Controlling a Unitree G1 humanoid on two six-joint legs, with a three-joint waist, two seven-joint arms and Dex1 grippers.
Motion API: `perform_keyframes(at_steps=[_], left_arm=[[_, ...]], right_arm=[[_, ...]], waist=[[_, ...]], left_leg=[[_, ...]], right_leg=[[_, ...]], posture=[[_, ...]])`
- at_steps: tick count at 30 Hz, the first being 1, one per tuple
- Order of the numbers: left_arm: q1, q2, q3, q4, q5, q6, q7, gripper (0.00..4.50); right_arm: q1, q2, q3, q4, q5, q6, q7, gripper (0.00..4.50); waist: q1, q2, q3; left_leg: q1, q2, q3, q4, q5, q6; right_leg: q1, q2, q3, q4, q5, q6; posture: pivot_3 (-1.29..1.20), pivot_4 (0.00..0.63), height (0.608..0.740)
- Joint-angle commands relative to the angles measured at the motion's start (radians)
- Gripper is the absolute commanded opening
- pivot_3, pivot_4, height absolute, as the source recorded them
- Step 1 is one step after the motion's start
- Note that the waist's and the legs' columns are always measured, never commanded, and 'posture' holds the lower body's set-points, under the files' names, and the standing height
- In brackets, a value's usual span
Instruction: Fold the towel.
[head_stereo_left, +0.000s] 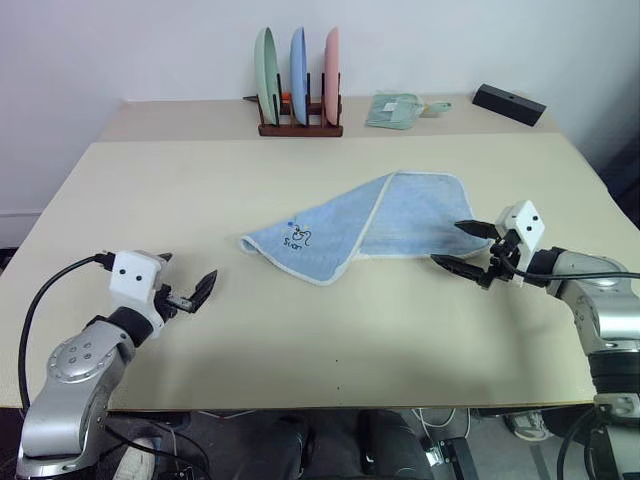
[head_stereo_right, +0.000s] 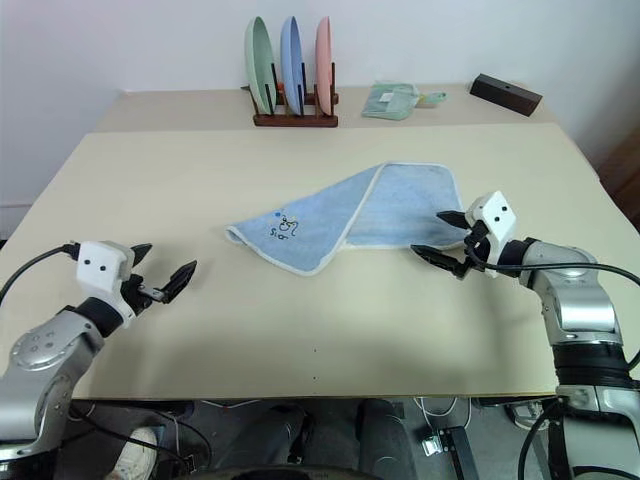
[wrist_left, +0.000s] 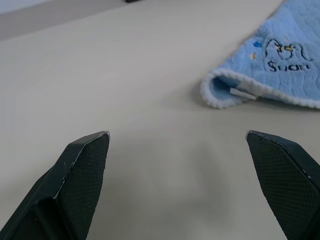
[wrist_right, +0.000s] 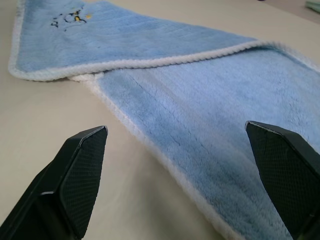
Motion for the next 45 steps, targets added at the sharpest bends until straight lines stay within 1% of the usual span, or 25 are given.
perform_keyframes(at_steps=[1,5,18,22,25,28,32,34,40,45], left_arm=[[0.003,0.001,-0.001,-0.038,0.007,-0.009,0.012,4.47],[-0.003,-0.006,-0.008,-0.027,0.014,-0.019,0.021,4.47],[-0.045,0.012,-0.030,-0.005,0.020,-0.020,0.003,4.47],[-0.064,0.029,-0.028,0.015,0.017,-0.023,-0.017,4.47],[-0.090,0.019,-0.052,0.019,0.007,-0.014,-0.024,4.47],[-0.146,-0.002,-0.108,0.025,-0.029,0.019,-0.053,4.47],[-0.253,0.038,-0.193,0.093,-0.023,0.008,-0.150,4.47],[-0.322,0.054,-0.270,0.112,-0.020,0.012,-0.214,4.47],[-0.534,0.066,-0.521,0.241,0.077,0.001,-0.359,4.47],[-0.611,0.056,-0.644,0.330,0.163,0.018,-0.394,4.47]], right_arm=[[-0.047,-0.007,-0.003,0.011,-0.010,-0.029,0.001,4.50],[-0.069,0.003,0.008,0.031,-0.019,-0.045,-0.002,4.50],[-0.057,0.031,0.001,0.031,-0.031,-0.084,-0.033,4.50],[-0.044,0.044,0.003,0.007,-0.026,-0.056,-0.057,4.50],[-0.026,0.035,0.001,-0.003,-0.010,-0.028,-0.041,4.50],[0.035,0.015,-0.022,-0.095,0.028,0.029,-0.026,4.50],[0.076,0.043,-0.022,-0.178,0.020,0.050,-0.100,4.50],[0.092,0.056,-0.010,-0.204,0.021,0.053,-0.112,4.50],[0.086,0.102,0.014,-0.224,0.010,0.047,-0.151,4.50],[0.107,0.111,0.017,-0.246,0.008,0.043,-0.165,4.50]], waist=[[0.000,0.000,0.000],[0.000,0.000,0.000],[-0.001,0.000,0.000],[0.000,0.000,0.000],[0.000,0.000,0.000],[0.007,0.000,0.000],[0.003,0.000,0.000],[0.000,0.000,0.000],[-0.001,0.000,0.000],[-0.002,0.000,0.000]], left_leg=[[0.000,0.000,0.000,0.000,0.000,0.000],[0.000,0.000,0.000,0.000,0.000,0.000],[0.000,0.000,0.000,0.000,0.000,0.000],[0.000,0.000,0.000,0.000,0.000,0.000],[0.000,0.000,0.000,0.000,0.000,0.000],[0.000,0.000,0.000,0.000,0.000,0.000],[-0.001,0.000,0.000,0.001,0.000,0.000],[0.000,0.000,0.000,0.001,0.000,0.000],[0.000,0.000,0.000,0.001,0.000,0.000],[0.000,0.000,0.000,0.000,0.000,0.000]], right_leg=[[0.000,0.000,0.000,0.000,0.000,0.000],[0.000,0.000,0.000,0.000,0.000,0.000],[0.000,0.000,0.000,0.000,0.000,0.000],[0.000,0.000,0.000,0.000,0.000,0.000],[0.000,0.000,0.000,0.000,0.000,0.000],[0.000,0.000,0.000,-0.001,0.000,0.000],[0.000,0.000,0.000,0.000,0.001,0.001],[0.000,0.000,0.000,0.000,0.001,0.000],[0.000,0.000,0.000,-0.001,0.001,0.001],[0.000,0.001,0.000,-0.001,0.001,0.001]], posture=[[0.00,0.150,0.740],[0.00,0.150,0.740],[0.00,0.150,0.740],[0.00,0.150,0.740],[0.00,0.150,0.740],[0.00,0.150,0.740],[0.00,0.150,0.740],[0.00,0.150,0.740],[0.00,0.150,0.740],[0.00,0.150,0.740]])
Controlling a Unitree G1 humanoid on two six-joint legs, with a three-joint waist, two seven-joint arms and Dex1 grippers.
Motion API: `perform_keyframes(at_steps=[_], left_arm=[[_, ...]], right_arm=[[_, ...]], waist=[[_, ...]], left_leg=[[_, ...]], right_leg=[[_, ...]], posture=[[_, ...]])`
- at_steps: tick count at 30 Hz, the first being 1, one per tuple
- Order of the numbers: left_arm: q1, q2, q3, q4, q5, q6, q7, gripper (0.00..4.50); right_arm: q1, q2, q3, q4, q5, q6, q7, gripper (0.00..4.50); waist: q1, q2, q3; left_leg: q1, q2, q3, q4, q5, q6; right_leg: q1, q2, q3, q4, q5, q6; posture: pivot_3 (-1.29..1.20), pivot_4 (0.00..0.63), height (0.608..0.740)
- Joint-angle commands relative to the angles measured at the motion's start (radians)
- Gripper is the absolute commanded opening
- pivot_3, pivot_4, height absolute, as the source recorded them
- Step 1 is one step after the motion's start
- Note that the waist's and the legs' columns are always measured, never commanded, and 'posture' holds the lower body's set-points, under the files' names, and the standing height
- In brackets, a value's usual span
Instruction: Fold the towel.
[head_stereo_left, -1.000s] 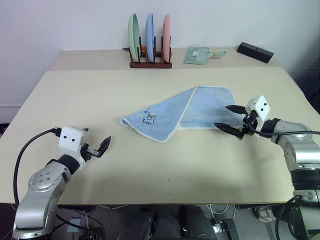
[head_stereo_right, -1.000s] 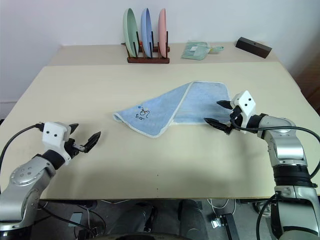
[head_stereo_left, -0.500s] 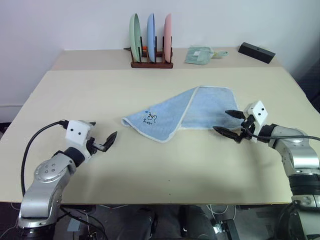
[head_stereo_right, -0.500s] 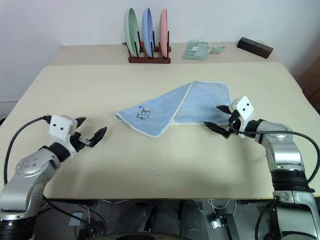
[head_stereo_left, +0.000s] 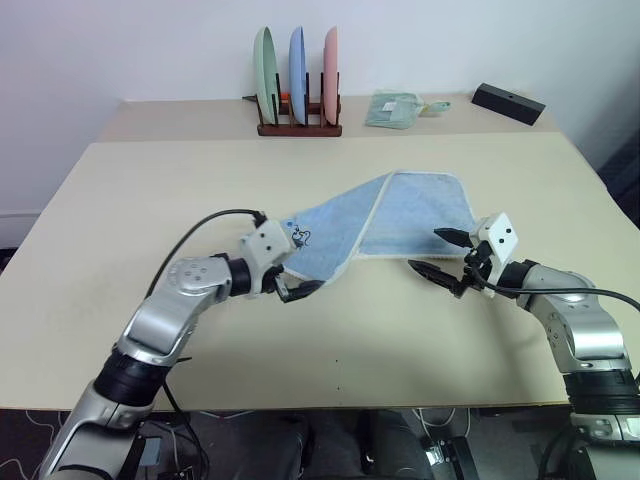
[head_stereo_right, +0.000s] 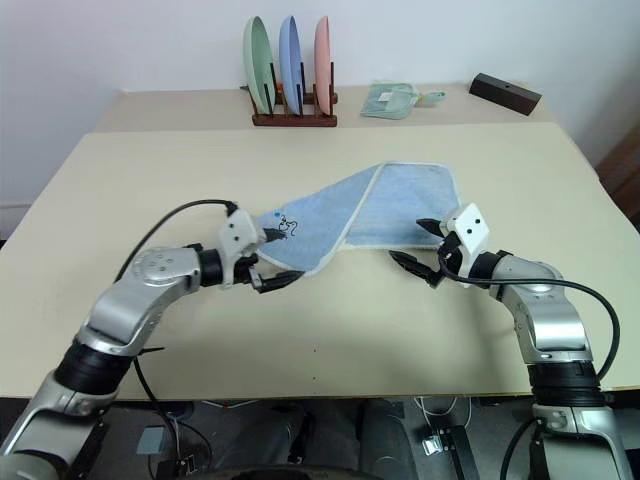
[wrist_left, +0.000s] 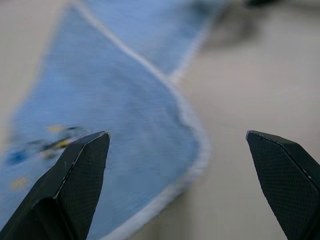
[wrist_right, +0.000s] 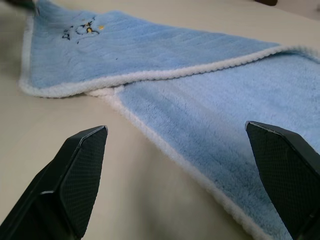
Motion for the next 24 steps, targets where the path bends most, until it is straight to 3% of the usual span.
perform_keyframes(at_steps=[1,11,14,16,18,21,24], left_arm=[[-0.036,-0.005,-0.055,0.043,0.069,0.006,-0.002,4.47],[-0.051,-0.128,-0.072,0.175,0.150,0.009,0.103,4.47],[-0.045,-0.153,-0.060,0.181,0.146,0.012,0.108,3.68],[-0.039,-0.157,-0.057,0.176,0.149,0.006,0.105,2.75],[-0.032,-0.154,-0.057,0.168,0.151,0.000,0.100,1.55],[-0.019,-0.143,-0.057,0.157,0.157,-0.010,0.096,0.19],[0.004,-0.121,-0.042,0.138,0.158,-0.038,0.089,0.07]], right_arm=[[0.014,0.004,-0.009,-0.060,0.005,-0.017,-0.010,4.50],[0.042,0.020,-0.008,-0.079,0.005,-0.028,-0.040,4.50],[0.040,0.023,-0.005,-0.076,0.002,-0.033,-0.044,4.50],[0.035,0.024,-0.006,-0.069,-0.001,-0.038,-0.045,4.50],[0.028,0.025,-0.005,-0.063,-0.002,-0.040,-0.047,4.50],[0.026,0.028,-0.003,-0.060,-0.005,-0.043,-0.050,4.50],[0.025,0.036,0.004,-0.062,-0.012,-0.046,-0.056,4.50]], waist=[[0.002,0.000,0.000],[0.004,0.000,0.000],[0.006,0.000,0.000],[0.005,0.000,0.000],[0.003,0.000,0.000],[0.001,0.000,0.000],[0.000,0.000,0.000]], left_leg=[[0.000,0.000,0.000,0.000,0.000,0.000],[0.000,0.000,0.000,0.001,0.000,0.000],[0.001,0.000,0.000,0.002,0.000,0.000],[0.000,0.000,-0.001,0.003,0.000,0.000],[0.001,0.000,-0.001,0.003,0.000,0.000],[0.001,0.000,-0.001,0.002,0.000,0.000],[0.001,0.000,-0.001,0.002,0.000,0.000]], right_leg=[[0.000,0.000,0.000,0.000,0.000,0.000],[0.001,0.000,0.000,0.000,0.000,0.000],[0.002,0.000,0.000,0.000,0.000,0.001],[0.002,0.000,0.000,0.000,0.001,0.001],[0.002,0.000,0.000,0.000,0.001,0.001],[0.002,0.000,0.000,0.000,0.001,0.001],[0.002,0.000,0.000,0.000,0.001,0.001]], posture=[[0.00,0.150,0.740],[0.00,0.150,0.740],[0.00,0.150,0.740],[0.00,0.150,0.740],[0.00,0.150,0.740],[0.00,0.150,0.740],[0.00,0.150,0.740]])
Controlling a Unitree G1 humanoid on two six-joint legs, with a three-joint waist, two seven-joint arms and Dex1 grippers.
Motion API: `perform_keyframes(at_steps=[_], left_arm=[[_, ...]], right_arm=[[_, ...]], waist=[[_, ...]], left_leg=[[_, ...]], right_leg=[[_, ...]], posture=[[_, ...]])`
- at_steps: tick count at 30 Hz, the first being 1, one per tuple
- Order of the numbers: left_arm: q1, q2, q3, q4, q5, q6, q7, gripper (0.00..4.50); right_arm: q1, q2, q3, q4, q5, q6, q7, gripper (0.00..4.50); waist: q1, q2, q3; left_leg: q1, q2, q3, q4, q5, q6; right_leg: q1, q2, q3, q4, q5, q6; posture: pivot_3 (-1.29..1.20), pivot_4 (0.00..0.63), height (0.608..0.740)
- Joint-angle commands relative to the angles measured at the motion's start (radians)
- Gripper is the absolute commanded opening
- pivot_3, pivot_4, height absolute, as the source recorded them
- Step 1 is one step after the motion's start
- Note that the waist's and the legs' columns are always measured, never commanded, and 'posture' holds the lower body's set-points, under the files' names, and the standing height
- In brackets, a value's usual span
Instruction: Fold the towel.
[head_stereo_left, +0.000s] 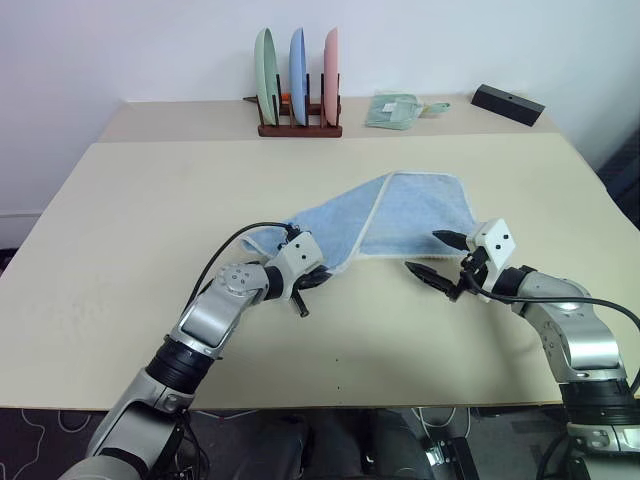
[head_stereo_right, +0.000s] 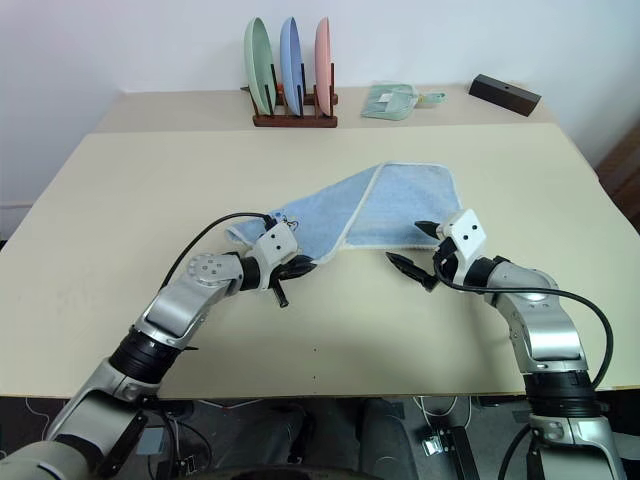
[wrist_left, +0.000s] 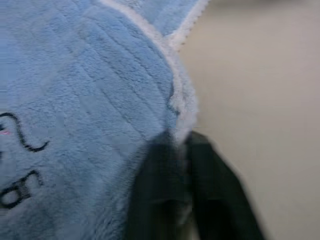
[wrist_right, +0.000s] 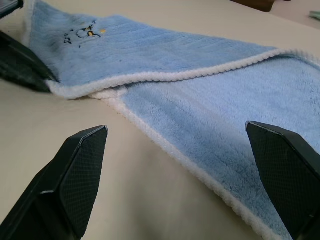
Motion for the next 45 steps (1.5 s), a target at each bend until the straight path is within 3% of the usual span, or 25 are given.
perform_keyframes(at_steps=[1,5,10,13,17,29,35,39,42,45], left_arm=[[0.037,0.036,0.024,-0.029,0.016,-0.036,-0.010,0.07],[0.103,0.105,0.075,-0.137,-0.017,-0.109,-0.056,0.07],[0.273,0.230,0.297,-0.302,-0.149,-0.051,-0.102,0.07],[0.390,0.298,0.410,-0.324,-0.166,-0.072,-0.106,0.07],[0.455,0.313,0.503,-0.294,-0.158,-0.094,-0.062,0.07],[0.565,0.317,0.573,-0.280,-0.166,-0.168,-0.048,0.07],[0.583,0.330,0.561,-0.267,-0.159,-0.187,-0.060,0.07],[0.578,0.326,0.558,-0.266,-0.167,-0.180,-0.061,0.07],[0.584,0.321,0.557,-0.273,-0.174,-0.180,-0.063,0.00],[0.592,0.319,0.557,-0.273,-0.175,-0.185,-0.062,0.00]], right_arm=[[-0.016,0.012,0.004,-0.021,-0.005,-0.027,-0.009,4.50],[-0.036,0.016,0.000,-0.004,-0.029,-0.054,-0.036,4.50],[-0.105,-0.004,0.000,0.087,-0.132,-0.146,-0.122,4.50],[-0.164,-0.030,0.029,0.173,-0.225,-0.217,-0.163,4.50],[-0.233,-0.066,0.077,0.284,-0.338,-0.313,-0.196,4.50],[-0.459,-0.161,0.302,0.629,-0.687,-0.732,-0.293,4.50],[-0.631,-0.148,0.458,0.830,-0.914,-0.917,-0.466,4.50],[-0.729,-0.116,0.561,0.962,-1.062,-0.942,-0.612,4.50],[-0.783,-0.096,0.621,1.066,-1.133,-0.927,-0.703,3.30],[-0.813,-0.085,0.637,1.119,-1.148,-0.923,-0.757,1.73]], waist=[[-0.001,0.000,0.000],[-0.003,0.000,0.000],[-0.001,0.000,0.000],[0.000,0.001,0.000],[0.003,0.001,0.001],[-0.003,0.001,0.001],[-0.004,0.001,0.001],[-0.003,0.001,0.001],[-0.004,0.001,0.001],[-0.004,0.001,0.001]], left_leg=[[0.000,0.000,0.000,0.000,0.000,0.000],[0.000,0.000,0.000,0.000,0.000,0.000],[-0.001,0.000,0.001,0.000,0.000,0.000],[-0.001,0.000,0.001,-0.001,0.000,0.000],[-0.001,0.000,0.002,-0.001,0.000,0.000],[-0.001,0.000,0.004,-0.003,0.000,0.000],[-0.001,0.000,0.006,-0.004,0.000,0.000],[-0.001,0.001,0.006,-0.005,0.000,0.000],[-0.001,0.001,0.008,-0.005,0.000,0.000],[-0.001,0.001,0.013,-0.010,0.001,-0.001]], right_leg=[[0.000,0.000,0.000,0.000,0.000,0.000],[-0.001,0.000,0.000,0.000,0.000,0.000],[-0.002,0.000,0.001,0.001,0.000,0.000],[-0.002,0.000,0.001,0.001,0.000,0.000],[-0.002,0.000,0.001,0.000,0.000,0.000],[-0.003,0.000,0.002,0.000,0.000,-0.001],[-0.005,0.001,0.003,0.000,0.000,-0.001],[-0.006,0.001,0.004,0.000,0.000,-0.001],[-0.008,0.001,0.006,0.002,0.000,-0.001],[-0.012,0.001,0.011,0.003,0.000,-0.001]], posture=[[0.00,0.150,0.740],[0.00,0.150,0.740],[0.00,0.150,0.740],[0.00,0.150,0.740],[0.00,0.150,0.740],[0.00,0.150,0.740],[0.00,0.150,0.740],[0.00,0.150,0.740],[0.00,0.150,0.740],[0.00,0.150,0.740]])
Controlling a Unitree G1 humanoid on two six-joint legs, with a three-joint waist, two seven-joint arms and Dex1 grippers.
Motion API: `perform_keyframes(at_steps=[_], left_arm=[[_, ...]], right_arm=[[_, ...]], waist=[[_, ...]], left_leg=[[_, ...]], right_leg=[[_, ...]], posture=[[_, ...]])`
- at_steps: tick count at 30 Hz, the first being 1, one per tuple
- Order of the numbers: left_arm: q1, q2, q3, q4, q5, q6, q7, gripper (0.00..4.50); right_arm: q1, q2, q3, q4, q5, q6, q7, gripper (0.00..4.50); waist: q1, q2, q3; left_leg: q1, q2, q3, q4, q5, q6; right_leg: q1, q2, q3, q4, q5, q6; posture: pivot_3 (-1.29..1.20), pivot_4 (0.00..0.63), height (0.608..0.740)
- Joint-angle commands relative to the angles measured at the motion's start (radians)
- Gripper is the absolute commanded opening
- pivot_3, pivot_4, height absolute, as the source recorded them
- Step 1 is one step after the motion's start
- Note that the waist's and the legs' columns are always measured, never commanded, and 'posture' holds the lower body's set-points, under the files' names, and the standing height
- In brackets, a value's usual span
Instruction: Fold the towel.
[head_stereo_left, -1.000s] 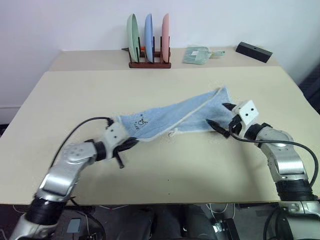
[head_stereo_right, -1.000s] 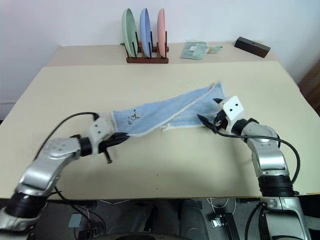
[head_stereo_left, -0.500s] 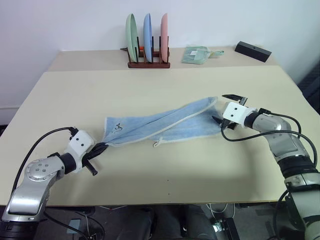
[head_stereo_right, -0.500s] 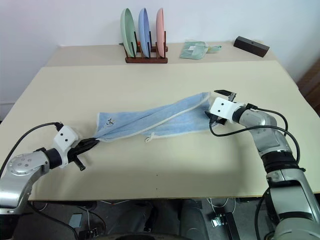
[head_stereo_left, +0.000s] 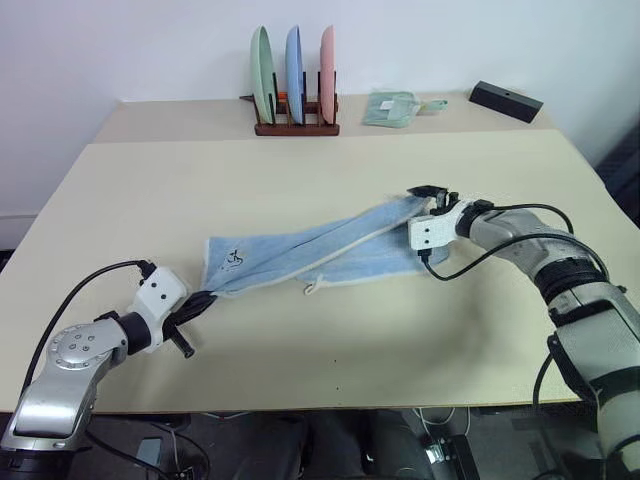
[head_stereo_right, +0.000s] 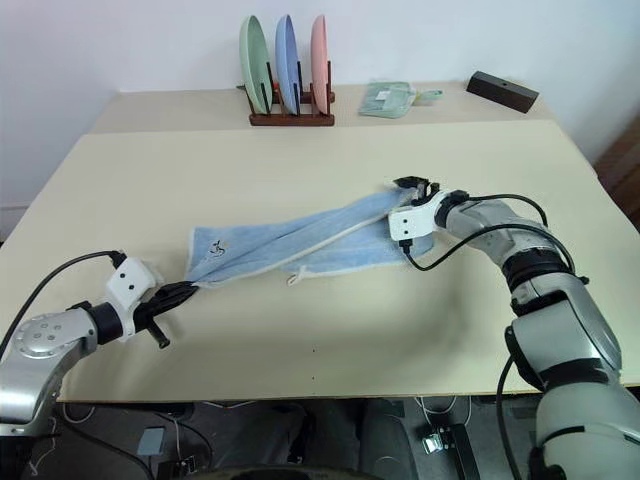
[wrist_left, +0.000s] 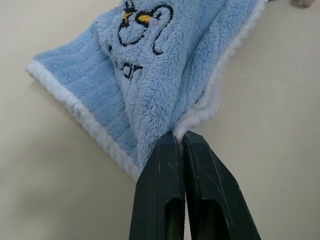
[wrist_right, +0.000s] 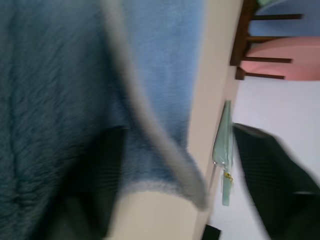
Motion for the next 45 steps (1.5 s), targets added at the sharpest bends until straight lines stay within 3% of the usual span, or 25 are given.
perform_keyframes(at_steps=[1,4,11,14,19,23,28,30,32,37,40,45], left_arm=[[0.008,0.001,0.017,-0.028,-0.009,-0.014,0.001,0.00],[0.014,-0.001,0.017,-0.035,-0.011,-0.011,0.003,0.00],[0.026,0.012,0.043,-0.055,-0.013,-0.006,0.006,0.00],[-0.031,-0.001,0.079,-0.048,-0.030,-0.003,0.041,0.00],[-0.298,-0.017,0.061,0.135,0.042,-0.066,0.154,0.00],[-0.774,-0.030,0.017,0.523,0.166,-0.219,0.332,0.00],[-1.156,-0.007,0.019,0.862,0.208,-0.390,0.411,0.00],[-1.207,0.009,0.024,0.908,0.194,-0.409,0.382,0.00],[-1.105,0.040,0.031,0.820,0.147,-0.379,0.276,0.00],[-0.679,0.101,0.081,0.456,0.048,-0.206,0.134,0.00],[-0.391,0.121,0.125,0.230,0.002,-0.119,0.066,0.00],[0.008,0.145,0.204,-0.024,-0.052,-0.009,-0.033,0.00]], right_arm=[[-0.053,0.001,0.012,0.045,-0.020,0.005,-0.075,1.32],[-0.057,-0.001,0.022,0.061,-0.023,-0.006,-0.098,0.03],[-0.013,-0.070,-0.032,-0.018,0.053,-0.067,-0.056,0.03],[0.041,-0.133,-0.103,-0.129,0.152,-0.076,0.038,0.03],[0.015,-0.153,-0.184,-0.198,0.235,-0.010,0.113,0.03],[-0.201,-0.140,-0.202,-0.112,0.201,0.075,0.052,0.03],[-0.390,-0.140,-0.219,-0.048,0.210,0.097,-0.013,0.03],[-0.414,-0.147,-0.237,-0.054,0.234,0.082,0.000,0.03],[-0.360,-0.156,-0.276,-0.112,0.323,0.051,0.107,0.03],[-0.045,-0.207,-0.334,-0.392,0.557,0.080,0.443,0.03],[0.202,-0.262,-0.366,-0.628,0.723,0.208,0.656,0.03],[0.521,-0.387,-0.420,-0.919,0.891,0.461,0.880,0.03]], waist=[[-0.002,0.000,0.000],[-0.012,0.000,0.000],[-0.028,0.000,0.000],[-0.027,0.000,0.000],[-0.024,-0.001,0.000],[-0.024,-0.003,0.003],[-0.045,-0.005,0.002],[-0.057,-0.006,0.001],[-0.068,-0.005,0.001],[-0.099,-0.004,0.000],[-0.103,-0.003,0.001],[-0.076,0.001,0.002]], left_leg=[[0.000,0.000,0.001,-0.001,0.000,0.000],[0.000,0.001,0.003,-0.002,0.000,0.000],[0.000,0.002,0.004,-0.003,0.000,0.000],[0.000,0.002,0.004,-0.003,0.000,0.000],[0.001,0.003,0.005,-0.001,0.001,-0.001],[-0.001,0.003,0.005,0.000,0.002,-0.003],[-0.004,0.006,0.007,-0.003,0.001,-0.002],[-0.008,0.006,0.007,-0.003,0.001,-0.001],[-0.009,0.006,0.009,-0.001,0.000,0.000],[-0.010,0.007,0.009,-0.001,0.000,0.001],[-0.020,0.007,0.008,0.001,0.000,0.001],[-0.014,0.007,0.011,0.003,-0.001,0.002]], right_leg=[[-0.001,0.000,0.002,0.000,0.000,0.000],[-0.002,0.002,0.004,0.000,0.000,0.000],[-0.003,0.002,0.005,0.001,0.000,0.000],[-0.003,0.003,0.006,0.000,0.000,0.000],[-0.002,0.003,0.005,0.001,0.001,-0.001],[-0.004,0.003,0.005,0.003,0.002,-0.003],[-0.009,0.003,0.001,0.000,0.005,-0.003],[-0.012,0.000,-0.006,-0.001,0.005,-0.003],[-0.015,-0.002,-0.010,-0.001,0.005,-0.003],[-0.017,-0.001,-0.010,-0.001,0.005,-0.003],[-0.023,-0.001,-0.011,0.002,0.006,-0.004],[-0.017,-0.001,-0.010,0.002,0.006,-0.005]], posture=[[0.00,0.150,0.740],[0.00,0.150,0.740],[0.00,0.150,0.740],[0.00,0.150,0.740],[0.00,0.150,0.740],[0.00,0.150,0.740],[0.00,0.150,0.740],[0.00,0.150,0.740],[0.00,0.150,0.740],[0.00,0.150,0.740],[0.00,0.150,0.740],[0.00,0.150,0.740]])
